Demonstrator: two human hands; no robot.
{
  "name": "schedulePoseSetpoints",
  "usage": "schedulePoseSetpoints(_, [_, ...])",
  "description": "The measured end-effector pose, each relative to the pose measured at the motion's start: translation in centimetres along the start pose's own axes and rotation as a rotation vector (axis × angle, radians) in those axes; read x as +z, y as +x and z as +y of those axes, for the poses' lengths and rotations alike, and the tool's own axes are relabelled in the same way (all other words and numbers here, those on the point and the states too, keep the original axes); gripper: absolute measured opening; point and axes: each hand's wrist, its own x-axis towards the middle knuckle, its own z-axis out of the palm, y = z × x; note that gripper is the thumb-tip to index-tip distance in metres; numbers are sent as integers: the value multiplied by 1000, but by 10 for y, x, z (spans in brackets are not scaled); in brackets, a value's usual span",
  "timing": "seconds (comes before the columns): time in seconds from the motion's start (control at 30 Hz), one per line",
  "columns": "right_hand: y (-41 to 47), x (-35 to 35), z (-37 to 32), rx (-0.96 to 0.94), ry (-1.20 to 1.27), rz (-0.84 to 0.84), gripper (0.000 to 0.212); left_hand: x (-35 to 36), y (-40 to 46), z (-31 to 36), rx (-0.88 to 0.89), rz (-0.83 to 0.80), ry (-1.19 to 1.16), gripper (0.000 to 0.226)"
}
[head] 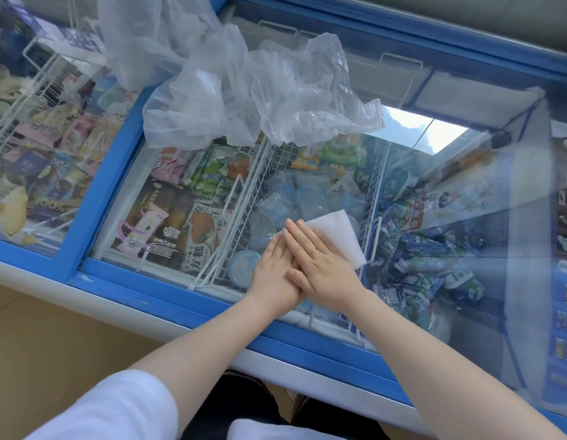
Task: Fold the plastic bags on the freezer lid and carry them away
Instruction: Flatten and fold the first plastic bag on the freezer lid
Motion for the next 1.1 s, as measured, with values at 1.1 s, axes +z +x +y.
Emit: schedulePoseSetpoints(1.1, [-27,-18,60,389,-252,-37,67,2,1,-20,136,106,169,77])
